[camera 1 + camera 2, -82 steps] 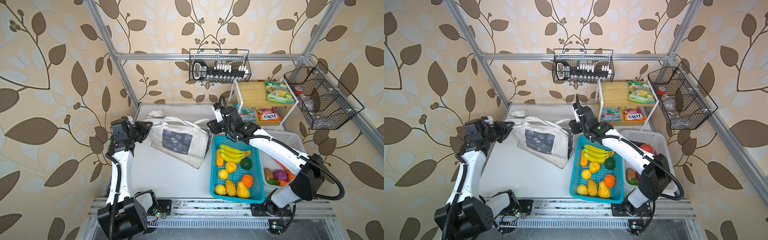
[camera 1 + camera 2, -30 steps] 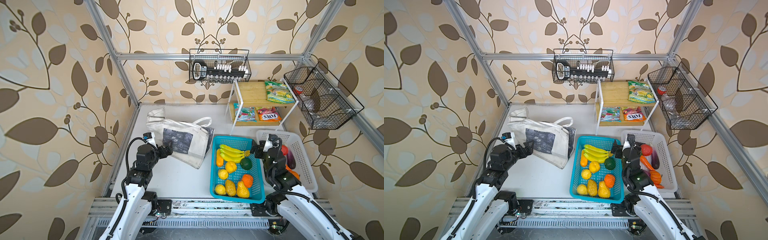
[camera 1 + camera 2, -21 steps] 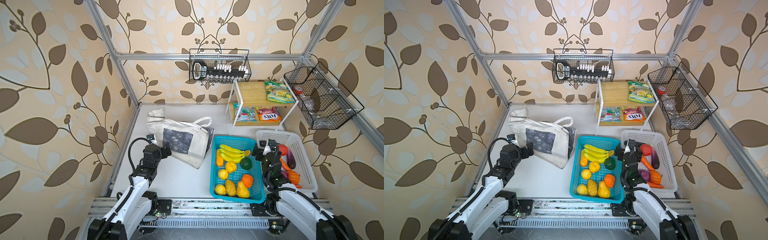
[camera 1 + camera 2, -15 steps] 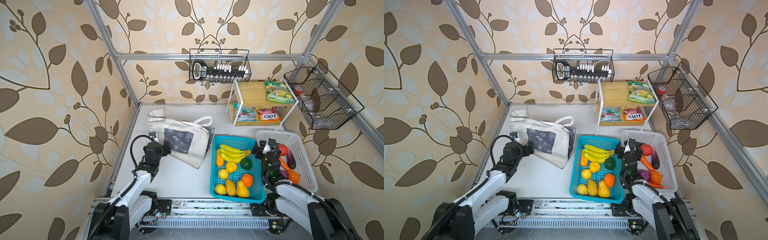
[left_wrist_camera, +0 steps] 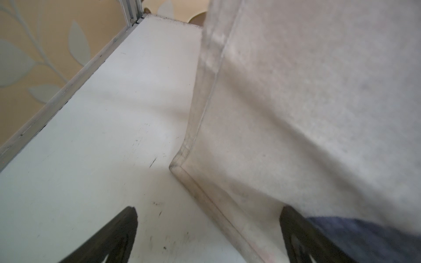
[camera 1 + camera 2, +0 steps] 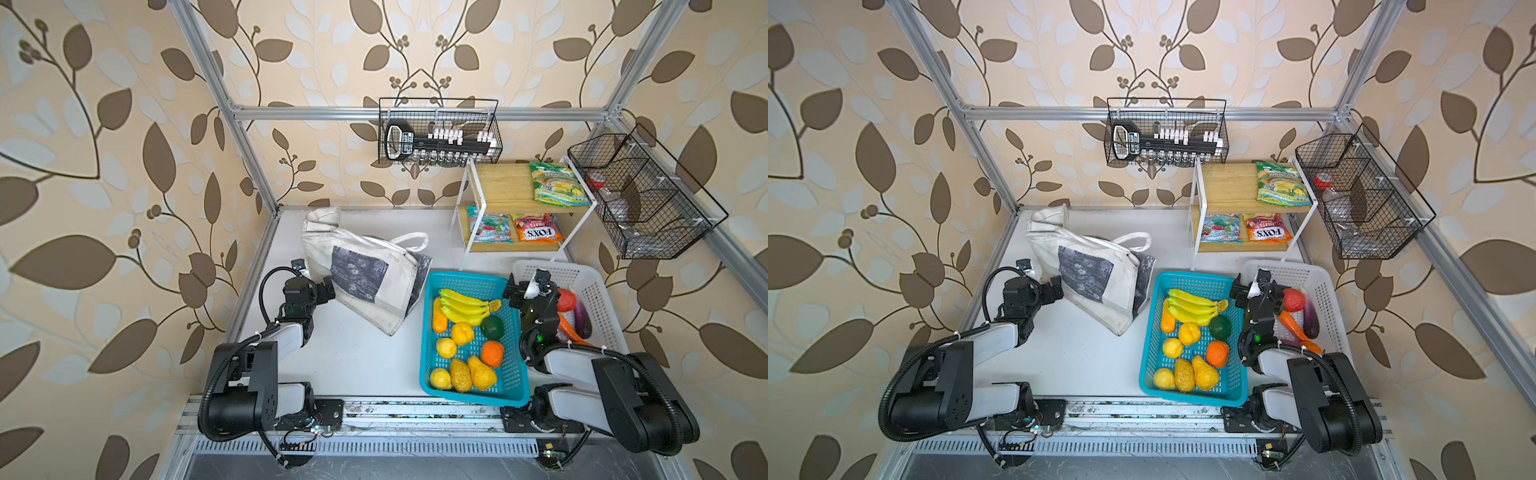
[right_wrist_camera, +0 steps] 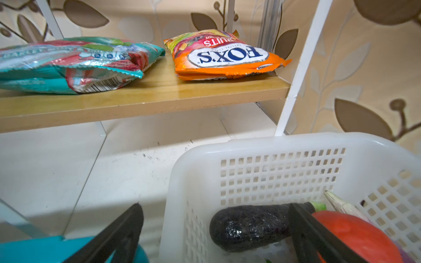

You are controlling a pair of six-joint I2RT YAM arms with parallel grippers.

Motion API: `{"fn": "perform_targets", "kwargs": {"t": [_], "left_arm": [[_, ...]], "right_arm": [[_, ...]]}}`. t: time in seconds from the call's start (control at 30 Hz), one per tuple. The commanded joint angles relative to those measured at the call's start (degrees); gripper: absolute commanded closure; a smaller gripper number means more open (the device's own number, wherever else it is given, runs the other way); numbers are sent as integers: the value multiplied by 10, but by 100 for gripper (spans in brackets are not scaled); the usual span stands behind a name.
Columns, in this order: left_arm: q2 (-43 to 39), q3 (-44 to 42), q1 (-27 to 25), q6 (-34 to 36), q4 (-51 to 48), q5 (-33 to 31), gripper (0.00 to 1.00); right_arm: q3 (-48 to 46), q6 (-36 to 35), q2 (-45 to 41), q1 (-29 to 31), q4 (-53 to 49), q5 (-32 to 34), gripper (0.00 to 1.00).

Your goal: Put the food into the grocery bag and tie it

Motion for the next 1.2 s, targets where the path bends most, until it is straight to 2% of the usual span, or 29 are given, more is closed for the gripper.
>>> {"fn": "perform_targets", "kwargs": {"t": [0.0, 0.1, 0.17, 0.23, 0.3, 0.37, 0.43, 0.6, 0.7, 0.8, 0.97, 1.03, 1.17], "left_arm": [[50, -2, 5, 21, 101, 52, 1], [85, 6, 4, 28, 104, 68, 1], [93, 15, 3, 39, 93, 88, 1], [91, 11, 3, 39, 100, 93, 1], [97, 20, 3, 56, 89, 123, 1], [99, 28, -6, 64, 75, 126, 1], [99, 29, -6, 64, 75, 126, 1], [98, 30, -9, 64, 70, 113, 1], [92, 23, -12, 54, 77, 84, 1], [93, 26, -18, 56, 73, 72, 1], [94, 26, -19, 57, 73, 70, 1], [93, 26, -20, 57, 73, 70, 1], [93, 26, -19, 57, 73, 70, 1]], "right_arm": [[19, -11, 10, -9, -23, -34, 0], [13, -12, 14, -13, -8, -49, 0], [-13, -16, 60, -17, 92, -50, 0], [7, -1, 33, -23, 9, -60, 0], [0, -12, 51, -30, 50, -81, 0], [4, -7, 41, -29, 24, -77, 0], [0, -11, 48, -29, 42, -78, 0], [2, -9, 43, -29, 32, -77, 0], [1, -11, 44, -28, 33, -80, 0], [6, -20, 42, -28, 22, -108, 0], [11, -22, 46, -30, 15, -115, 0], [19, -28, 52, -43, 8, -166, 0], [14, -27, 44, -45, 7, -171, 0]]}}
